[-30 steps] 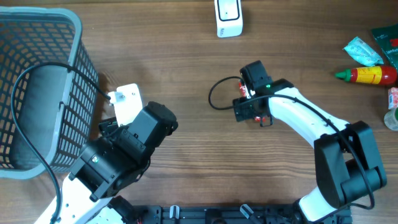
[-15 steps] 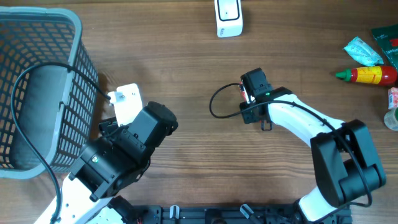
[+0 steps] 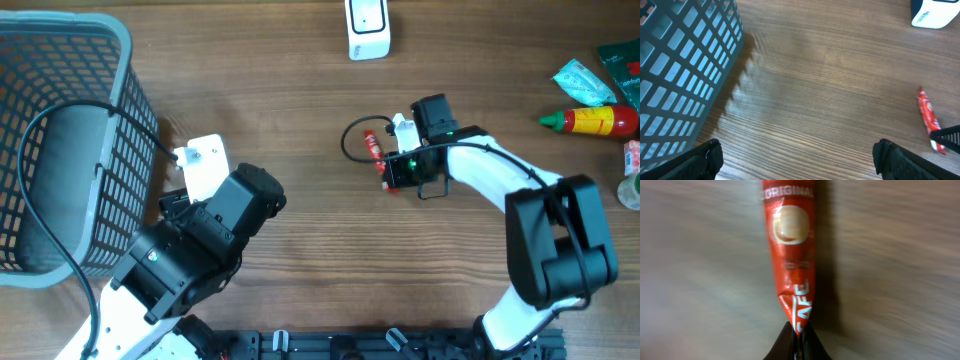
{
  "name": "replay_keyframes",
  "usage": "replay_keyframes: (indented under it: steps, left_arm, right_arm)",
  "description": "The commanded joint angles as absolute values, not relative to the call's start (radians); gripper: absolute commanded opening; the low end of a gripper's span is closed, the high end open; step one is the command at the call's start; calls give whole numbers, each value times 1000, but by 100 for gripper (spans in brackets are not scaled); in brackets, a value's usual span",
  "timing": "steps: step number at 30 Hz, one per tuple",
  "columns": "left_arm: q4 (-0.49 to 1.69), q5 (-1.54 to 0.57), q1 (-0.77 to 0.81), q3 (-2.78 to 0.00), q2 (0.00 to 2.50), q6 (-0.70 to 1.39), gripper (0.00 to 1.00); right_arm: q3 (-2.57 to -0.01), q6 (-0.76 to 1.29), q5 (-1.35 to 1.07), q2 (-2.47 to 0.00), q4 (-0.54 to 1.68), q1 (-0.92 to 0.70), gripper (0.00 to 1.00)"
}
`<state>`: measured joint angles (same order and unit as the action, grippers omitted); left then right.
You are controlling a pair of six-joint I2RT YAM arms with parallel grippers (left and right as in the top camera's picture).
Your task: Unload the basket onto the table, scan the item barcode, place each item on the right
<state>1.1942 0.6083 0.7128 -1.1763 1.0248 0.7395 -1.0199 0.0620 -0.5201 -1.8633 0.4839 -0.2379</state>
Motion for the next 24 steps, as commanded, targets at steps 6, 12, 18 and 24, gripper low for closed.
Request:
replay_keyframes:
  steps: [6, 12, 18, 24]
  left_arm:
    - [1194, 618, 715, -1177, 1028, 752, 100]
    - [1194, 618, 715, -1177, 1028, 752, 100]
    - [1194, 618, 715, -1177, 1028, 752, 100]
    - [1194, 618, 715, -1177, 1028, 752, 100]
  right_arm:
    - [-1039, -102, -1427, -1887, 451, -125, 4]
    - [-1040, 238, -1623, -1887, 345, -126, 4]
    - [-1040, 562, -1623, -1887, 299, -126, 4]
    - [-1040, 739, -1624, -1887, 277, -126, 4]
